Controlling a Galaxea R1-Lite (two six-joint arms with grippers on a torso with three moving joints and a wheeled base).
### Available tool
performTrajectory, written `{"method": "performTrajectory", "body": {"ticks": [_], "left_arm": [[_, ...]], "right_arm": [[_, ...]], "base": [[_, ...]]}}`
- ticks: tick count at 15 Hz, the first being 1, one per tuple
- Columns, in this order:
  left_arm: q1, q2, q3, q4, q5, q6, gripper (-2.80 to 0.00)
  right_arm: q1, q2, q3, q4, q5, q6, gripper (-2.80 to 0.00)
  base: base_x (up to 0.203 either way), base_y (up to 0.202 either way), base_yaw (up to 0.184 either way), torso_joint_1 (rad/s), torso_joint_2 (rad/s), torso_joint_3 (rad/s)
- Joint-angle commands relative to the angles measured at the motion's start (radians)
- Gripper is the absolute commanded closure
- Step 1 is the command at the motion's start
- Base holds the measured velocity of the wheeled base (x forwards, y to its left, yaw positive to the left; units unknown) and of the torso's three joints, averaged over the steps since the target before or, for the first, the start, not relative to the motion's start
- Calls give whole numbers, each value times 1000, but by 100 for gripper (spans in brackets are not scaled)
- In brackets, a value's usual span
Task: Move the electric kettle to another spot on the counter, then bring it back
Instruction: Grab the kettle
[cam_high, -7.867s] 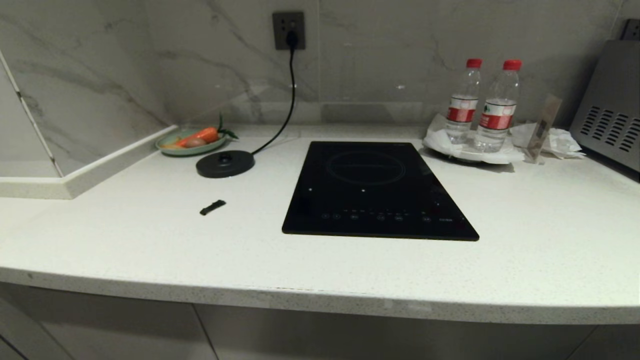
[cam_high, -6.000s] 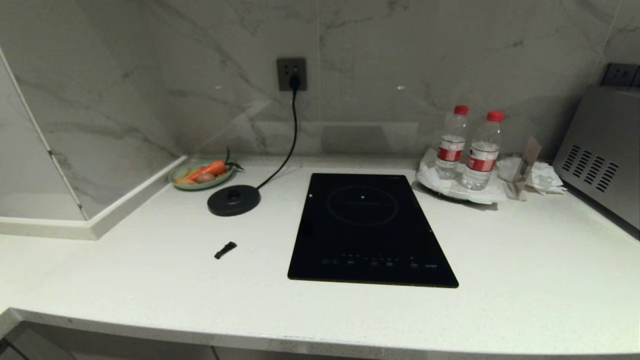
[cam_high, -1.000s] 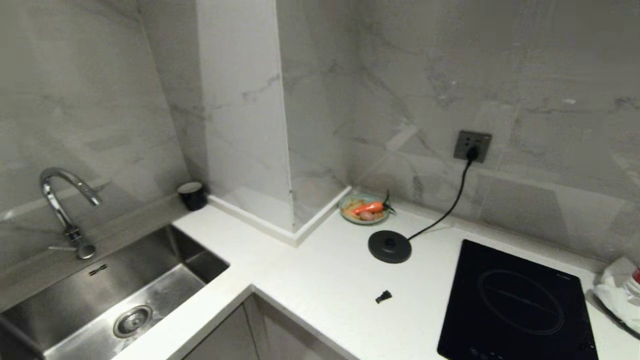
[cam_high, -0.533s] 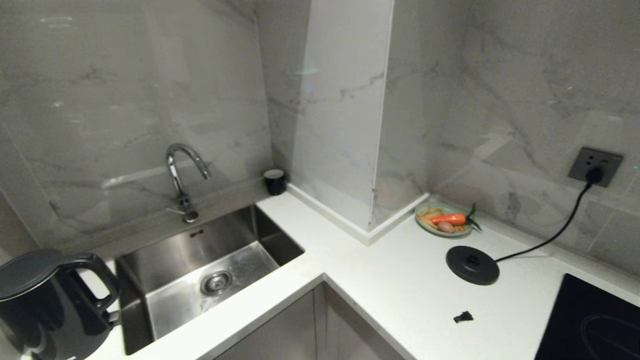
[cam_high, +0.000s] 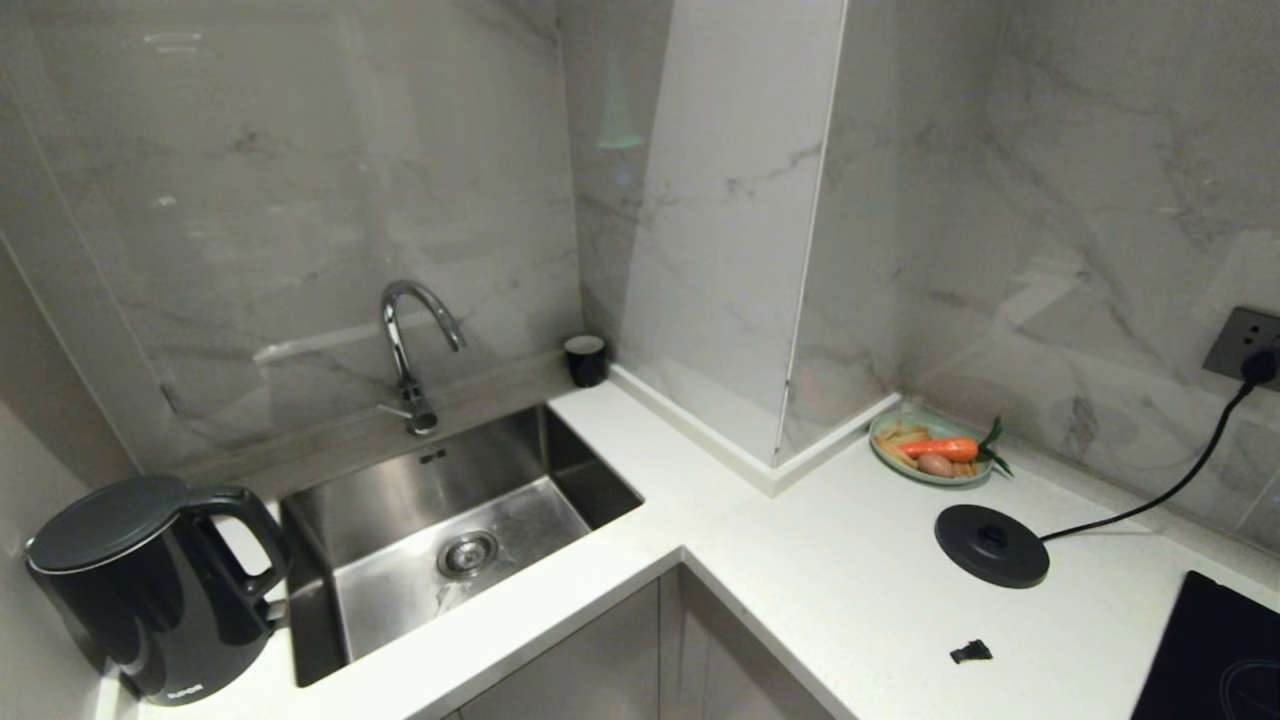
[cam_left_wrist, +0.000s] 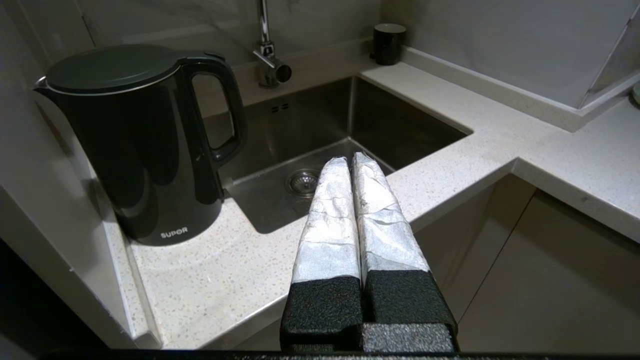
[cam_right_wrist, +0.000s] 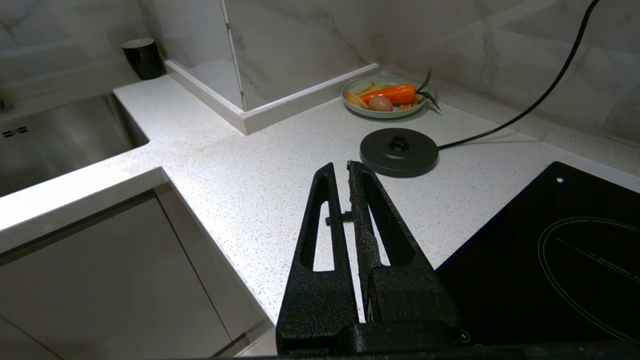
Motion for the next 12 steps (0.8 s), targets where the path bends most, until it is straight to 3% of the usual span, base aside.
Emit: {"method": "performTrajectory", "body": {"ticks": [1,9,12], "left_arm": [[1,0,0,-1,0,0,0],[2,0,-7,5,2,3,0],[3,30,-151,85,57,2,0]], "right_arm": [[0,0,0,0,0,0,0],[0,1,0,0,0,0,0],[0,0,0,0,0,0,0]], "base": [[0,0,0,0,0,0],[0,0,0,0,0,0],[0,0,0,0,0,0]]}}
